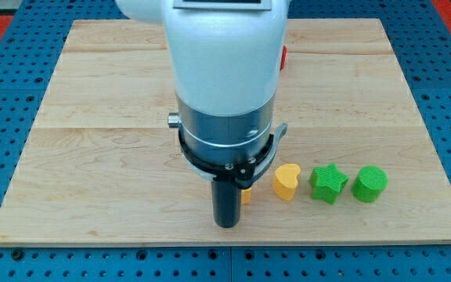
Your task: Push the red star away from the blue cube
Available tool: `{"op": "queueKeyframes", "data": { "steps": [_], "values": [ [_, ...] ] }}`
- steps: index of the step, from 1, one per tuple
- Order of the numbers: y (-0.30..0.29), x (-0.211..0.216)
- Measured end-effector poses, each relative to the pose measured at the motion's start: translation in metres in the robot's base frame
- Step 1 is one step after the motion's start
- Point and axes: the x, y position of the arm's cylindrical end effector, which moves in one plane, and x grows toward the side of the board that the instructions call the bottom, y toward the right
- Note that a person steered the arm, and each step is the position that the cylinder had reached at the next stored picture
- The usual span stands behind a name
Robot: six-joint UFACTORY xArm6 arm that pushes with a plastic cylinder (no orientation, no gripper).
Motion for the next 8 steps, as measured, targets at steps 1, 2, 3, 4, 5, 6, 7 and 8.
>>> {"op": "queueKeyframes", "data": {
  "steps": [1,2,3,4,5,6,7,8],
  "values": [
    [0.003,-0.004],
    [0.003,-0.008],
    [0.008,-0.007],
    [-0.027,0.001],
    [-0.095,-0.026],
    [-0.072,-0.092],
    [-0.02,-0.148],
    [0.05,-0.205]
  ]
}}
